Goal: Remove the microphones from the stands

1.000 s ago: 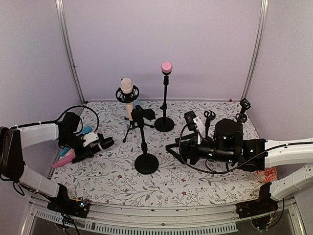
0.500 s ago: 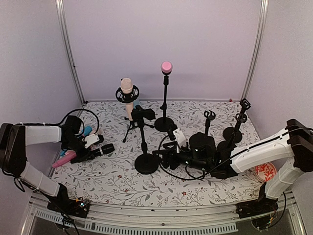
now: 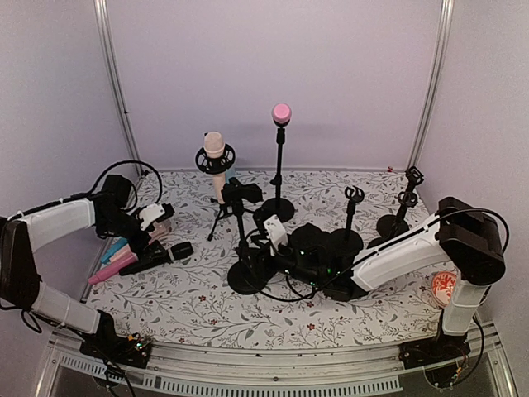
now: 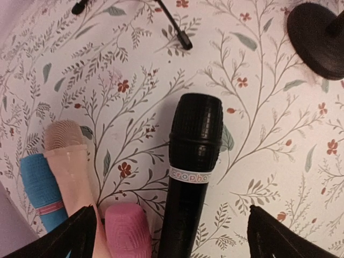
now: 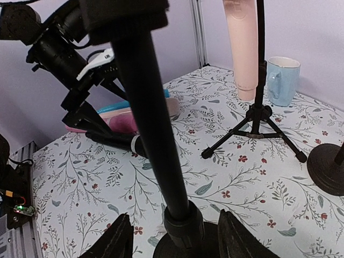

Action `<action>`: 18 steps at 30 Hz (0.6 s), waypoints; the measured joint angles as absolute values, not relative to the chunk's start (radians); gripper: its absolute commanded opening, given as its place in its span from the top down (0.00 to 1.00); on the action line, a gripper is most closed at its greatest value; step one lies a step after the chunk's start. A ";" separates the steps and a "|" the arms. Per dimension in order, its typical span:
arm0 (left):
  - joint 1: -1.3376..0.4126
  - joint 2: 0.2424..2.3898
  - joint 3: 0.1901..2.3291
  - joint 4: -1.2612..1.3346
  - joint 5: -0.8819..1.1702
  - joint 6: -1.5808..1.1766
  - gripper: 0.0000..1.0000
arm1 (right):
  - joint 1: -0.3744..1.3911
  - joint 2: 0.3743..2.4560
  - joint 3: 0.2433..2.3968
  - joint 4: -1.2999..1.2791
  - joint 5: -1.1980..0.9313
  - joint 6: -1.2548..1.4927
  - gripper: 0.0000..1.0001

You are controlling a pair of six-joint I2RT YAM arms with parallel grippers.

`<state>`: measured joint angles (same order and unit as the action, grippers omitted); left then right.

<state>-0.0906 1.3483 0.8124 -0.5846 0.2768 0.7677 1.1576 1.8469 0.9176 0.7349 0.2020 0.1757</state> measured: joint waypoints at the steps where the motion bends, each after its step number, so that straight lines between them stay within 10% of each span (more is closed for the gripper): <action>1: -0.091 1.332 0.840 -0.606 0.296 0.764 0.01 | 1.158 1.857 0.926 0.740 0.209 0.167 0.49; 14: -0.104 1.235 1.028 -0.754 0.464 0.720 0.02 | 1.160 1.942 0.992 0.756 0.275 0.094 1.00; 18: -0.105 1.212 1.032 -0.771 0.488 0.716 0.01 | 1.164 1.942 0.992 0.757 0.281 0.084 1.00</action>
